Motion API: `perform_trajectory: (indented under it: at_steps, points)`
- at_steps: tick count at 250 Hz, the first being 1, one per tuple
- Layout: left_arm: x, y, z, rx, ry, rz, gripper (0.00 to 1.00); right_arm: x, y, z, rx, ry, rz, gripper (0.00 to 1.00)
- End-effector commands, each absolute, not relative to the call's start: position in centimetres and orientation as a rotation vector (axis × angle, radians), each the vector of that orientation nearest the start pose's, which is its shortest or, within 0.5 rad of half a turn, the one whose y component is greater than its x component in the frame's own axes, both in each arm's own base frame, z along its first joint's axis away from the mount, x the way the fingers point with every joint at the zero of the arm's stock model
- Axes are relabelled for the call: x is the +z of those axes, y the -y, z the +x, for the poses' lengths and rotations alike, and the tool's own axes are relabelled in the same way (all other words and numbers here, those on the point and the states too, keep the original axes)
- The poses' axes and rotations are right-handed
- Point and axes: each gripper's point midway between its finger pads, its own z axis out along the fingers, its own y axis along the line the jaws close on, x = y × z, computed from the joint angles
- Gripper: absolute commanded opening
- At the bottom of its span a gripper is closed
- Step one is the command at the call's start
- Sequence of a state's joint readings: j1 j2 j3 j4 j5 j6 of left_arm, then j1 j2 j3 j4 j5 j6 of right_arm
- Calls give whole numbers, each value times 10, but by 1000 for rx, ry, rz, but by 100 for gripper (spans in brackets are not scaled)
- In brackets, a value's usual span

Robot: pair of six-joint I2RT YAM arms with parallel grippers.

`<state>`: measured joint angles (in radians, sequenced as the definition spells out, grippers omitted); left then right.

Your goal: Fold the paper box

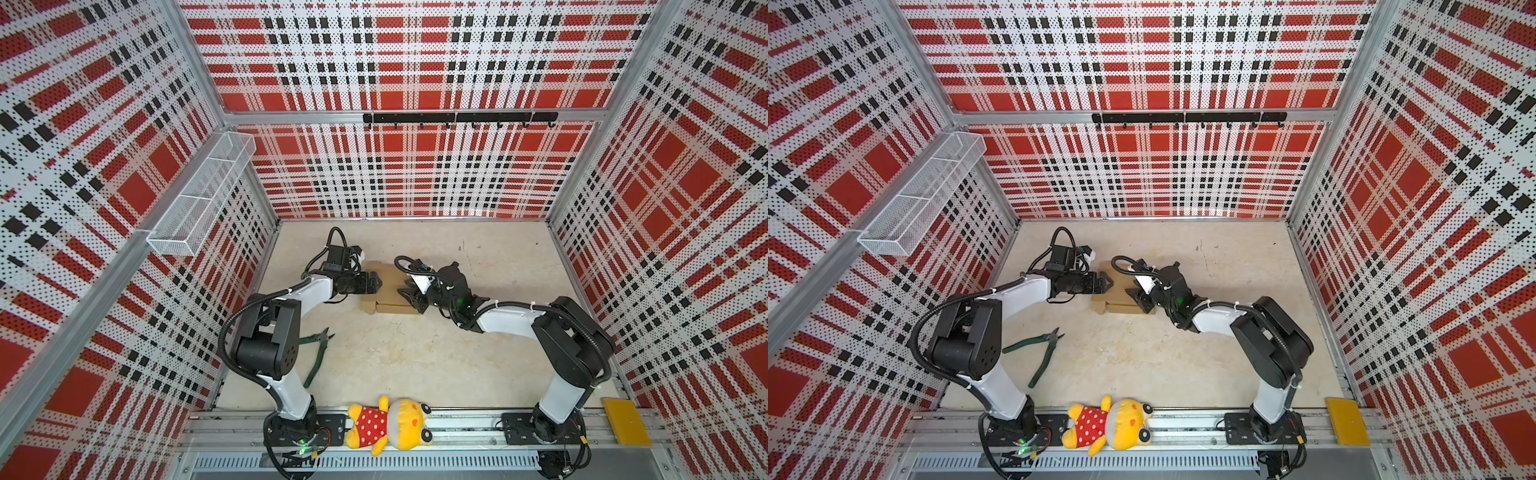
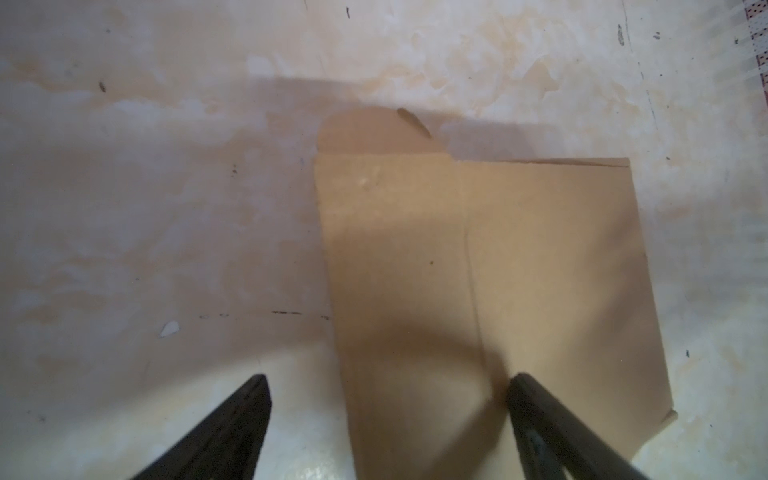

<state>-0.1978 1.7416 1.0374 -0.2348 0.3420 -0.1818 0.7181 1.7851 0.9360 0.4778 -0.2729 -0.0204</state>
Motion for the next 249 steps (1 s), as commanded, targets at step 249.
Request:
perform_trajectory:
  at_steps: [249]
  points:
    - [121, 135, 422, -594, -2421, 181, 87, 59, -407, 332, 849, -2065, -942, 24]
